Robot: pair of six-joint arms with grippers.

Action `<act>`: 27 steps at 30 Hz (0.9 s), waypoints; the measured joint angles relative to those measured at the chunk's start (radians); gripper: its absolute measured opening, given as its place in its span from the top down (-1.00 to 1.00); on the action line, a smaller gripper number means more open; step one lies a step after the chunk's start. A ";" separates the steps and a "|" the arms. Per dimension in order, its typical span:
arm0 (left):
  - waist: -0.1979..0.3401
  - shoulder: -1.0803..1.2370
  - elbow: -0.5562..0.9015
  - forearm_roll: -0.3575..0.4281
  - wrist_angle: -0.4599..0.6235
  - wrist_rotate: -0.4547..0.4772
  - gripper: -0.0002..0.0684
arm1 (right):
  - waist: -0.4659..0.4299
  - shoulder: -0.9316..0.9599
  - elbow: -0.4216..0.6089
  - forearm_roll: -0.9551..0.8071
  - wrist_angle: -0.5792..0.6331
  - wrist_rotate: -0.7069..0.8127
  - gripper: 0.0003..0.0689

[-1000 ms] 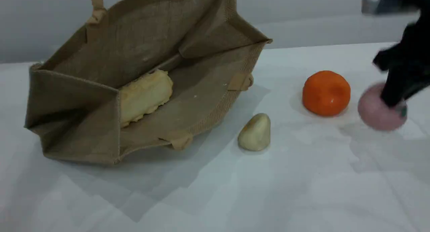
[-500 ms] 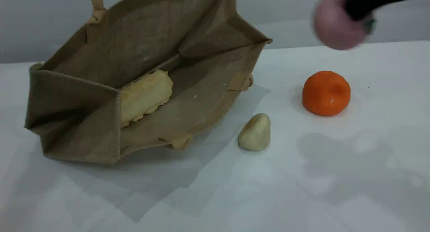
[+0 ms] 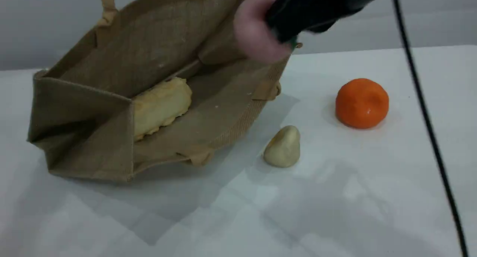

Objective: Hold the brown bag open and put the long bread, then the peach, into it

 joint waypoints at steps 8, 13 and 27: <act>0.000 0.000 0.000 0.000 0.000 0.000 0.72 | 0.056 0.185 -0.083 -0.007 -0.108 -0.001 0.96; 0.000 0.000 0.000 0.000 0.000 0.000 0.72 | 0.057 0.304 -0.206 -0.008 -0.073 -0.001 0.96; 0.000 0.000 0.000 -0.052 -0.001 0.028 0.72 | 0.057 0.501 -0.429 -0.004 -0.100 0.010 0.95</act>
